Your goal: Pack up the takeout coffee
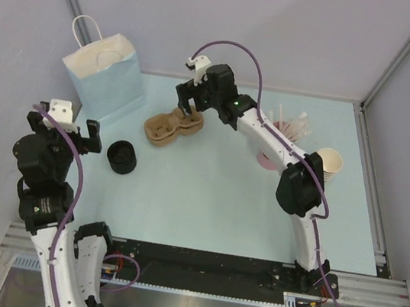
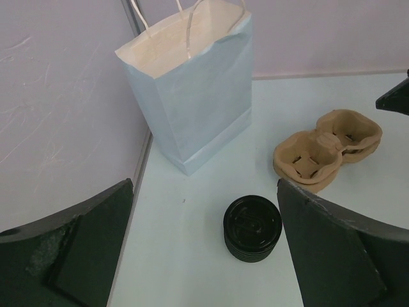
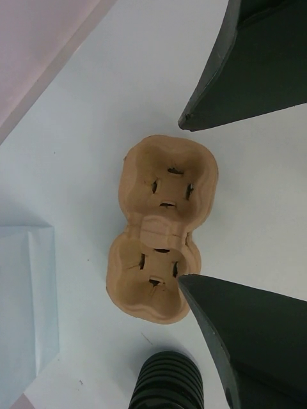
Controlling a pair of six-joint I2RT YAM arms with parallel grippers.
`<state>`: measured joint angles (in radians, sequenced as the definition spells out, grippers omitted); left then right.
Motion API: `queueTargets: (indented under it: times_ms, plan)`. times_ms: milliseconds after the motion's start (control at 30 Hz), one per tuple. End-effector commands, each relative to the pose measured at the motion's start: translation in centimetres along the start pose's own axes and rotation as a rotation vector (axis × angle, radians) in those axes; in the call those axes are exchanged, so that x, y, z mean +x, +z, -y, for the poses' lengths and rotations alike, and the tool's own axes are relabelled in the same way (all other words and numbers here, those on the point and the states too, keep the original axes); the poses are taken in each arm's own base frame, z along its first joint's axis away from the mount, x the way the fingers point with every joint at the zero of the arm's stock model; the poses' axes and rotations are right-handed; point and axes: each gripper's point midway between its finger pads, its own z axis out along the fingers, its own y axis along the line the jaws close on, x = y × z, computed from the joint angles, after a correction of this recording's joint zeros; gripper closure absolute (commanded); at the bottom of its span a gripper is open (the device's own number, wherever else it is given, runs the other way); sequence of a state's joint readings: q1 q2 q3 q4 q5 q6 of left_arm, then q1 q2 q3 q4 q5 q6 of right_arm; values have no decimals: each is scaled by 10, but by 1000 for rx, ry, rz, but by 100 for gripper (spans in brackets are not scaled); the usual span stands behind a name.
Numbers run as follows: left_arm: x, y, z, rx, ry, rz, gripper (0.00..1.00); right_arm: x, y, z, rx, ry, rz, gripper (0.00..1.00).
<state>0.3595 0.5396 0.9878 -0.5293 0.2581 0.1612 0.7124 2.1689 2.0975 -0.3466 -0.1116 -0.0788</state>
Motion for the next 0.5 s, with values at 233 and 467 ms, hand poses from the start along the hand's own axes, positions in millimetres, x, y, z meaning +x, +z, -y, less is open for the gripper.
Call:
queueTargets:
  times_ms: [233,467]
  plan:
    - [-7,-5,8,49,-24,62,0,13,54,-3,-61,110,-10,2]
    - [-3,-4,10,63,-26,63,0,31,72,2,-31,88,-28,3]
